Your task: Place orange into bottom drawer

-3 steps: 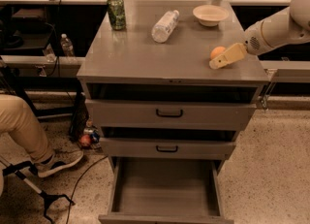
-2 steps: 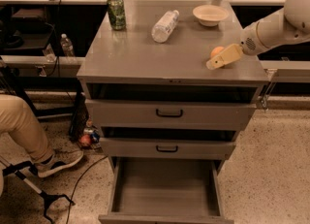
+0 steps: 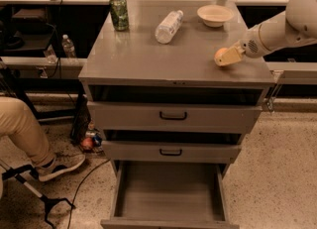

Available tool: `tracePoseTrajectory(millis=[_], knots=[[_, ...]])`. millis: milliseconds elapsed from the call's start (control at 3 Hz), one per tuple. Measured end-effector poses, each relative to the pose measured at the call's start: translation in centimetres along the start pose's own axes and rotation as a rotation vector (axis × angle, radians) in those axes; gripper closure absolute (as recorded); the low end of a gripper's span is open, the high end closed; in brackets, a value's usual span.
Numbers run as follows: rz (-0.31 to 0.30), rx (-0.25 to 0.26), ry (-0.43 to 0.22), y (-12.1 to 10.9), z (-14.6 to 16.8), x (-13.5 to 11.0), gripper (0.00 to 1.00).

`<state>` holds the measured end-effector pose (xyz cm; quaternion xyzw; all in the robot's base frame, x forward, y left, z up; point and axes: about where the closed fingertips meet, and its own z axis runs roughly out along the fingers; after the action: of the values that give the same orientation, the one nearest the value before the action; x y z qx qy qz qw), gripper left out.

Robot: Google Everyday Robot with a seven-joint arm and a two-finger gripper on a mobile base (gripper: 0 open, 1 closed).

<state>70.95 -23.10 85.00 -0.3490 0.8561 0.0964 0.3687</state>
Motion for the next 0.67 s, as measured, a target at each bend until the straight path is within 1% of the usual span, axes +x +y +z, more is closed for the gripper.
tracePoseTrajectory(millis=[333, 667], knots=[[0.004, -0.017, 0.005, 0.03, 0.30, 0.24, 0.81], [-0.002, -0.087, -0.027, -0.51, 0.96, -0.33, 1.00]])
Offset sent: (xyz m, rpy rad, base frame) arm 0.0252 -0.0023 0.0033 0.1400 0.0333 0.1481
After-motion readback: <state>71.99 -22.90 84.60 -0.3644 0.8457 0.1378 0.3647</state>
